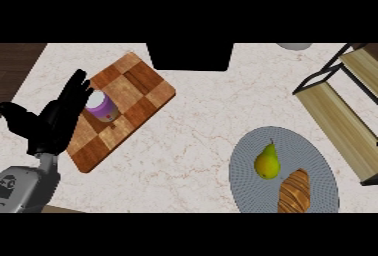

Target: Pick the croissant from the placemat and place it in the tiered shelf

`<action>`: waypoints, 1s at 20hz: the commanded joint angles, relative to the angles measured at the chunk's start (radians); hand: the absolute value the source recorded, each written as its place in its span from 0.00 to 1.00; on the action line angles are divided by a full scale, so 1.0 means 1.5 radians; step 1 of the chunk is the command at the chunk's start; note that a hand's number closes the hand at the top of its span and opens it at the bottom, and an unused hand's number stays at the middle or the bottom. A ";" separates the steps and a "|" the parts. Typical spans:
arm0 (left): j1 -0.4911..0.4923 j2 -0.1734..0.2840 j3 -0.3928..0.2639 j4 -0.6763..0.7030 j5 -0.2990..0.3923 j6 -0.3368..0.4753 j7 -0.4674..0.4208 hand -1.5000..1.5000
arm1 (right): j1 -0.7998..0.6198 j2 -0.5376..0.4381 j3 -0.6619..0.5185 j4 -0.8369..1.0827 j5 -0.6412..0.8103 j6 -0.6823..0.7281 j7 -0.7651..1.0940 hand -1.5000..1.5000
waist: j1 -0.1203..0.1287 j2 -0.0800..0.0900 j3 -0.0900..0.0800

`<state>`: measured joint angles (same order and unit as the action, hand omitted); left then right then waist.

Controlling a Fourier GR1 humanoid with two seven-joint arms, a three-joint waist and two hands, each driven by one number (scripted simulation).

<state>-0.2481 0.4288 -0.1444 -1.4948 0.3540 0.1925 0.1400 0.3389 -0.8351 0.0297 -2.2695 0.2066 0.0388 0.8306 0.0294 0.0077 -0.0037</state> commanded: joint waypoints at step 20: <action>-0.018 -0.016 0.042 0.032 -0.030 -0.026 0.019 0.50 | -0.222 0.157 0.300 0.140 0.213 0.136 0.305 0.00 | -0.020 -0.005 0.002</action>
<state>-0.2835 0.3918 -0.1047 -1.4603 0.3092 0.1795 0.1664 0.0071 -0.6245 0.4772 -2.0544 0.5178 0.1707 1.1407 0.0069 0.0005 -0.0008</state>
